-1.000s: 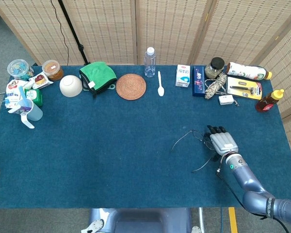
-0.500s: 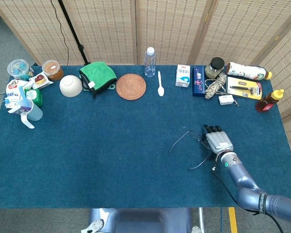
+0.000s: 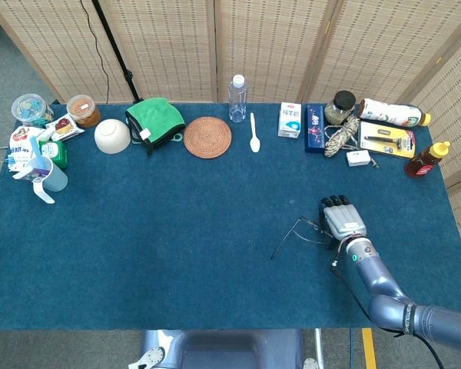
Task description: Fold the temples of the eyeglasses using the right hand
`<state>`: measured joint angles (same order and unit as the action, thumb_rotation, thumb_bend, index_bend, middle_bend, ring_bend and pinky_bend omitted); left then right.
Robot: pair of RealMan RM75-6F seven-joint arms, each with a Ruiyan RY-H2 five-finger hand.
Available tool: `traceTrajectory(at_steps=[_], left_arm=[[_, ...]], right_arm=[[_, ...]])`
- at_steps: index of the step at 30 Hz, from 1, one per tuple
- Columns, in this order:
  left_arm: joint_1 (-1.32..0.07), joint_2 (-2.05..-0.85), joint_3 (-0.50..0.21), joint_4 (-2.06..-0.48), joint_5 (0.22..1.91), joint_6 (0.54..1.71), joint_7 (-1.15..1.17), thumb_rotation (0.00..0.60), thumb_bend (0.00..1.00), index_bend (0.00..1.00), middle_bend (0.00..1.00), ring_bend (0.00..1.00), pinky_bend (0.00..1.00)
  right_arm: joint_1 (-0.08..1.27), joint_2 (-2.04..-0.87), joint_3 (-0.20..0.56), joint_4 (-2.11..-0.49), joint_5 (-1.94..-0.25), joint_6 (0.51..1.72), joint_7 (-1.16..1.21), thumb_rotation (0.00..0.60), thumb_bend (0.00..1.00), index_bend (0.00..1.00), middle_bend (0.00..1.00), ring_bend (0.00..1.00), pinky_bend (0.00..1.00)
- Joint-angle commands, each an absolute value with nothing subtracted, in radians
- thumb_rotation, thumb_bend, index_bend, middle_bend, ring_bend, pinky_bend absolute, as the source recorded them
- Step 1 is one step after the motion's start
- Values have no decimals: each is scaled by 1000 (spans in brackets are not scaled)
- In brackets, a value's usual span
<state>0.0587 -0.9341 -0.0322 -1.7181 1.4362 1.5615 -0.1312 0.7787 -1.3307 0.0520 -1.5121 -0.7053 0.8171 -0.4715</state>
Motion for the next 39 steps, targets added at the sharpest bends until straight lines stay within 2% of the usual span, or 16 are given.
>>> traceTrajectory(at_steps=[1, 9, 21, 31, 39], left_arm=[[58, -935, -32, -1717, 1435, 1560, -132, 359, 277, 124, 22, 39, 0], [56, -938, -32, -1715, 1434, 1554, -129, 359, 277, 124, 22, 39, 0], [50, -942, -35, -1723, 1439, 1551, -118, 359, 278, 124, 22, 39, 0], [45, -939, -37, -1734, 1446, 1552, -105, 360, 278, 124, 22, 39, 0], [42, -939, -37, -1740, 1450, 1551, -101, 360, 277, 124, 22, 39, 0]], right_arm=[[782, -1336, 54, -1504, -697, 819, -472, 600, 92, 559, 159, 0, 24], [790, -1340, 61, -1488, -669, 816, -471, 600, 92, 608, 211, 22, 55], [827, -1289, 57, -1501, -564, 743, -480, 600, 92, 370, 135, 8, 51], [830, -1242, 47, -1556, -542, 774, -468, 600, 92, 337, 117, 0, 50], [770, -1203, 103, -1649, -712, 850, -333, 600, 92, 292, 82, 0, 50]])
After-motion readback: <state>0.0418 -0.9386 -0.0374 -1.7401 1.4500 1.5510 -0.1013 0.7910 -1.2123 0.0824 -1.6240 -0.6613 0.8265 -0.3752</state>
